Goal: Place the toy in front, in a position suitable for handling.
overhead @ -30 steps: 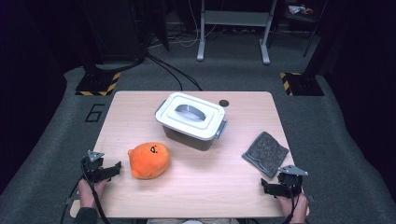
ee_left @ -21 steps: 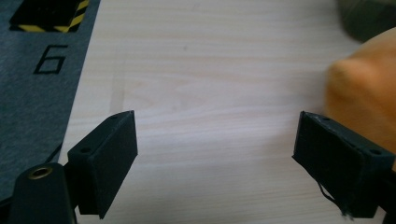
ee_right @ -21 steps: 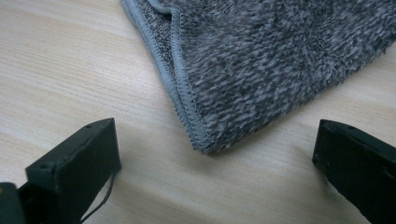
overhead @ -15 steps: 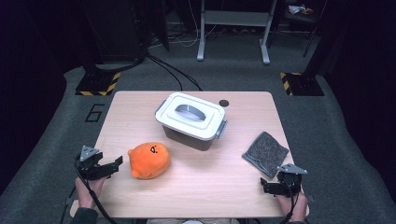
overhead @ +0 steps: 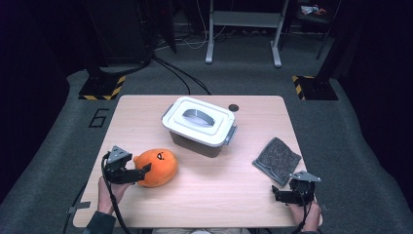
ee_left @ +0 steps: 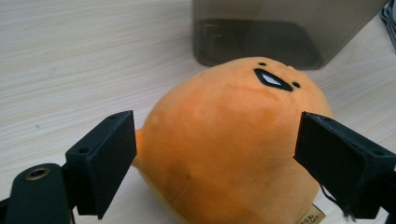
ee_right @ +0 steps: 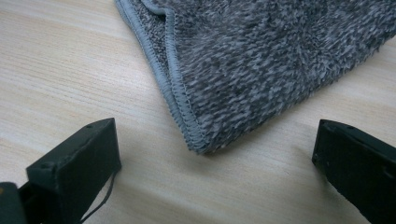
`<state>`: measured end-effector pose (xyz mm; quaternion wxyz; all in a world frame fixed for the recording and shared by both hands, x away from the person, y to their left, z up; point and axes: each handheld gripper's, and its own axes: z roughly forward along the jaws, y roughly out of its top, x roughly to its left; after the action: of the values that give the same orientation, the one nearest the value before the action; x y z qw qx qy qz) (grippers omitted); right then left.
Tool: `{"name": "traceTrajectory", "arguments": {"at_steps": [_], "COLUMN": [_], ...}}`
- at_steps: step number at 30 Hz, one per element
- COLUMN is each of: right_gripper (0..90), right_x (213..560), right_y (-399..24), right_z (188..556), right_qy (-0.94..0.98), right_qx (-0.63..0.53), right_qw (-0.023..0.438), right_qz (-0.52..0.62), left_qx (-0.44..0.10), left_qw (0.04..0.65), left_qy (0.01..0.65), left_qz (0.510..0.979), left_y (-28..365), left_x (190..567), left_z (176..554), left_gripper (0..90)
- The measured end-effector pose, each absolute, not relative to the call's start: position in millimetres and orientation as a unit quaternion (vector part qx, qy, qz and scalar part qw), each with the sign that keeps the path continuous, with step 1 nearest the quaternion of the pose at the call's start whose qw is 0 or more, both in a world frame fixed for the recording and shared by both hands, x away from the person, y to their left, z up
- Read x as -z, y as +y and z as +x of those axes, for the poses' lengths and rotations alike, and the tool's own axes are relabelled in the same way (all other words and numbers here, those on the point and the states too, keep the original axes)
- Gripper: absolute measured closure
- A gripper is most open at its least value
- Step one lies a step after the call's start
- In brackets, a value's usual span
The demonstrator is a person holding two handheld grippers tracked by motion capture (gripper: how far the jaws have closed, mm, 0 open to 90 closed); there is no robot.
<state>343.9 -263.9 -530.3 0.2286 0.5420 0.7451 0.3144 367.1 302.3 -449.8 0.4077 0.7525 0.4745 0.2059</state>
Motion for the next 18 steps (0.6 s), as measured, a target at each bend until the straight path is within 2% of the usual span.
{"name": "traceTrajectory", "arguments": {"at_steps": [4,7,15,18], "right_gripper": [0.0,0.1,0.1,0.1], "right_x": [530.3,530.3,530.4,530.3], "right_y": [-263.9,-264.2,-264.4,-264.1], "right_z": [343.9,344.0,344.2,344.0], "right_qy": [0.745,0.746,0.746,0.745], "right_qx": [-0.314,-0.316,-0.316,-0.315], "right_qw": [0.229,0.228,0.229,0.228], "right_qz": [0.542,0.540,0.540,0.541], "left_qx": [-0.187,-0.194,-0.216,-0.231], "left_qw": [0.390,0.380,0.368,0.369], "left_qy": [0.471,0.473,0.481,0.472], "left_qz": [0.769,0.771,0.766,0.767], "left_y": [295.2,289.8,282.2,279.6], "left_x": [459.9,466.7,474.8,474.9], "left_z": [372.9,373.9,368.9,366.3], "left_gripper": [17.8,27.6,61.5,66.2]}}
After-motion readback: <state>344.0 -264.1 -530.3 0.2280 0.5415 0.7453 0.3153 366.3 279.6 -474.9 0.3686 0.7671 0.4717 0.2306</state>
